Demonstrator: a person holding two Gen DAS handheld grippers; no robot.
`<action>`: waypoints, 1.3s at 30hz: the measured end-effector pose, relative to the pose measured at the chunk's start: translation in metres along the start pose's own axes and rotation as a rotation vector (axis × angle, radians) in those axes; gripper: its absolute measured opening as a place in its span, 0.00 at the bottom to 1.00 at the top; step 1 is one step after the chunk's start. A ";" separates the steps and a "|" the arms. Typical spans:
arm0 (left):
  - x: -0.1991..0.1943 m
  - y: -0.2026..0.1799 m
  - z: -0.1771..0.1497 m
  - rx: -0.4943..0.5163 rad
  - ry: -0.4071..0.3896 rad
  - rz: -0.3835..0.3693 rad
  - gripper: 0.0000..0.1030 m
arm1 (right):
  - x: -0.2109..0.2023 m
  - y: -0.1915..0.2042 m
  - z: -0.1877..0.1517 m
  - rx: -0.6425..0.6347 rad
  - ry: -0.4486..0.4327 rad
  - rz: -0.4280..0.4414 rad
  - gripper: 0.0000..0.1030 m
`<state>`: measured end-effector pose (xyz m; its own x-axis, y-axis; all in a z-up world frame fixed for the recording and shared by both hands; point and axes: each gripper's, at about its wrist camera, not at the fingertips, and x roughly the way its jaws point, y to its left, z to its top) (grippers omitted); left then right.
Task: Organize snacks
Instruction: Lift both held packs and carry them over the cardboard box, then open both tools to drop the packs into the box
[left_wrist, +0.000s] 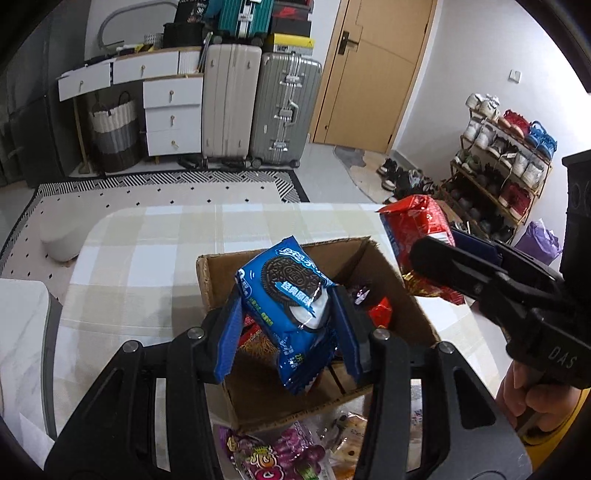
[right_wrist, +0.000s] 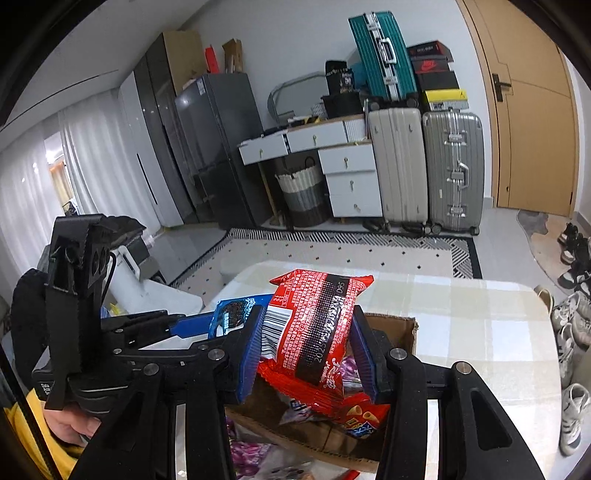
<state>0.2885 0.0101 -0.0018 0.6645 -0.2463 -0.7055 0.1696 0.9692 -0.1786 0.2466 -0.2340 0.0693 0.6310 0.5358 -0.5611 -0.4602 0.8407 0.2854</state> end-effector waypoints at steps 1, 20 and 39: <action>0.009 0.001 0.002 0.001 0.009 0.003 0.42 | 0.006 -0.004 0.000 0.001 0.008 -0.001 0.44; 0.106 0.017 0.010 0.004 0.080 0.007 0.42 | 0.060 -0.025 -0.032 0.041 0.118 -0.014 0.44; 0.072 0.030 -0.003 -0.011 0.032 0.027 0.43 | 0.079 -0.021 -0.038 0.039 0.189 -0.026 0.44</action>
<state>0.3386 0.0212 -0.0599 0.6449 -0.2205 -0.7318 0.1441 0.9754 -0.1669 0.2824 -0.2121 -0.0100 0.5120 0.4927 -0.7037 -0.4180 0.8585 0.2970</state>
